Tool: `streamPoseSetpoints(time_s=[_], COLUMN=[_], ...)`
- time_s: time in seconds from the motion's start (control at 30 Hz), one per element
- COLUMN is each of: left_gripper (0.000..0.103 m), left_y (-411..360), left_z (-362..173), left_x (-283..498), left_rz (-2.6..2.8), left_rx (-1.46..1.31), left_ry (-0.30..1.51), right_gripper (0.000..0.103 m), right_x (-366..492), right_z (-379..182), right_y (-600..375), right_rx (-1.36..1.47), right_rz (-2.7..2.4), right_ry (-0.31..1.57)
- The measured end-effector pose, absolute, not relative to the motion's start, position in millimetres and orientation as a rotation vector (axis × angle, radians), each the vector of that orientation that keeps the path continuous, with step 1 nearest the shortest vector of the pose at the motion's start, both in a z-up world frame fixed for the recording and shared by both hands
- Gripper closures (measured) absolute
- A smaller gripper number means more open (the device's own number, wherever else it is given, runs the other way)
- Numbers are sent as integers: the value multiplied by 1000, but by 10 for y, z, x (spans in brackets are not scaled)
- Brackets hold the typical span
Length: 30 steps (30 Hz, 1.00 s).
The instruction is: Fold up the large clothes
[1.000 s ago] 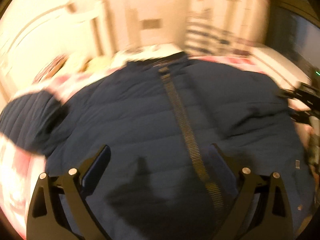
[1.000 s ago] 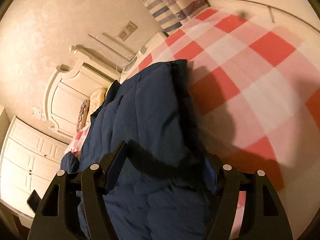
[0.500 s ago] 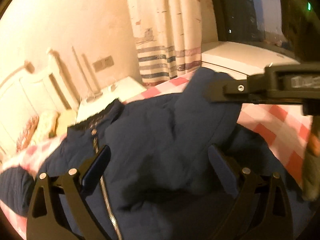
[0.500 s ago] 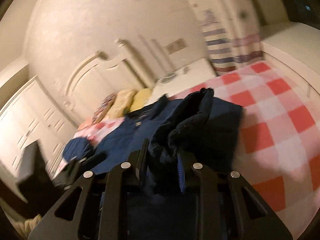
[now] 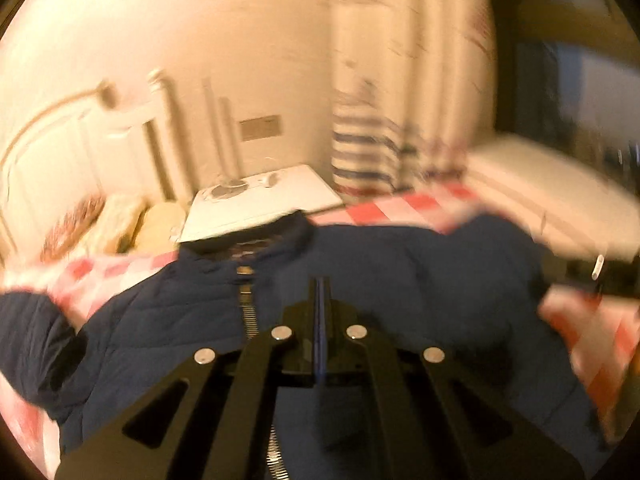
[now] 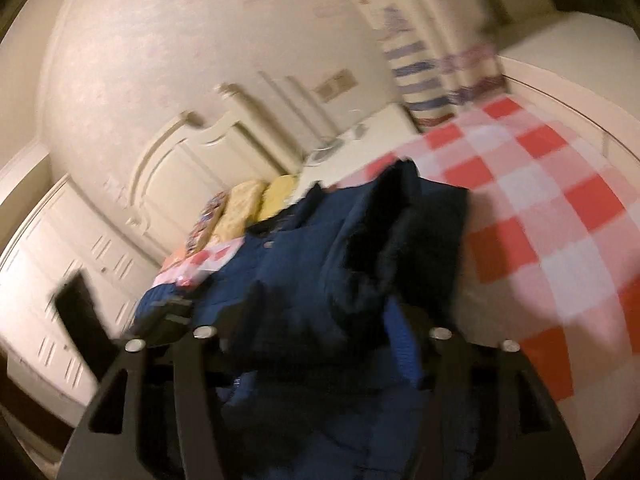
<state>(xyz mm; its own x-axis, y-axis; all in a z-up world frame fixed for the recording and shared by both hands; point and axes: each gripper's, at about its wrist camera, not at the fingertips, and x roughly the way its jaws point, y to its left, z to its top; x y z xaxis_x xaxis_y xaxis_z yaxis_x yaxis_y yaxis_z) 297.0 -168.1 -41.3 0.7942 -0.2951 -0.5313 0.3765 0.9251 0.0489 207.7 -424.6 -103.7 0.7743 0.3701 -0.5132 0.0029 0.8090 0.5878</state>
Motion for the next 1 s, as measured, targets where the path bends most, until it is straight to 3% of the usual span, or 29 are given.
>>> streamPoseSetpoints(time_s=[0.13,0.17,0.2,0.23,0.27,0.3,0.47,0.53,0.57,0.6,0.67,0.73,0.8,0.9,1.0], left_gripper=[100,74,25,8,3,3,3,9,20,46,80,84,86,86,85], left_y=[-1330,-1322,-1337,-1361,-1393,-1492,-2051,-2143,-2172,-2187,-2174,-2081,-1910,-1445,-862], left_z=[-332,-369,-388,-415,-435,-467,-638,-642,-629,-622,-603,-606,-565,-407,-310], left_x=[3069,3048,3003,2920,2790,2684,2446,2477,2510,2554,2659,2760,2811,2967,3123], left_rz=[-474,-509,-522,-535,-549,-574,-565,-520,-502,-490,-477,-432,-397,-367,-343], left_rx=[73,76,83,90,100,142,341,340,319,313,295,266,223,41,-183], left_ry=[627,645,649,628,588,557,504,464,447,441,455,476,466,502,561], right_gripper=[43,51,63,68,79,83,84,84,84,83,78,73,39,36,36], right_x=[2149,2161,2172,2181,2187,2189,2229,2239,2242,2249,2251,2190,2089,1943,2002], right_z=[-1270,-1289,-1283,-1250,-1204,-1146,-781,-672,-643,-627,-627,-609,-609,-685,-912], right_y=[-4275,-4249,-4212,-4168,-4131,-4091,-3751,-3643,-3609,-3583,-3570,-3639,-3777,-3955,-3844], right_rx=[677,680,677,674,675,672,578,587,604,623,663,638,645,588,404], right_rz=[222,231,237,251,274,302,419,486,527,573,630,554,481,297,146], right_ry=[695,696,692,682,669,655,676,697,702,708,716,694,641,590,705])
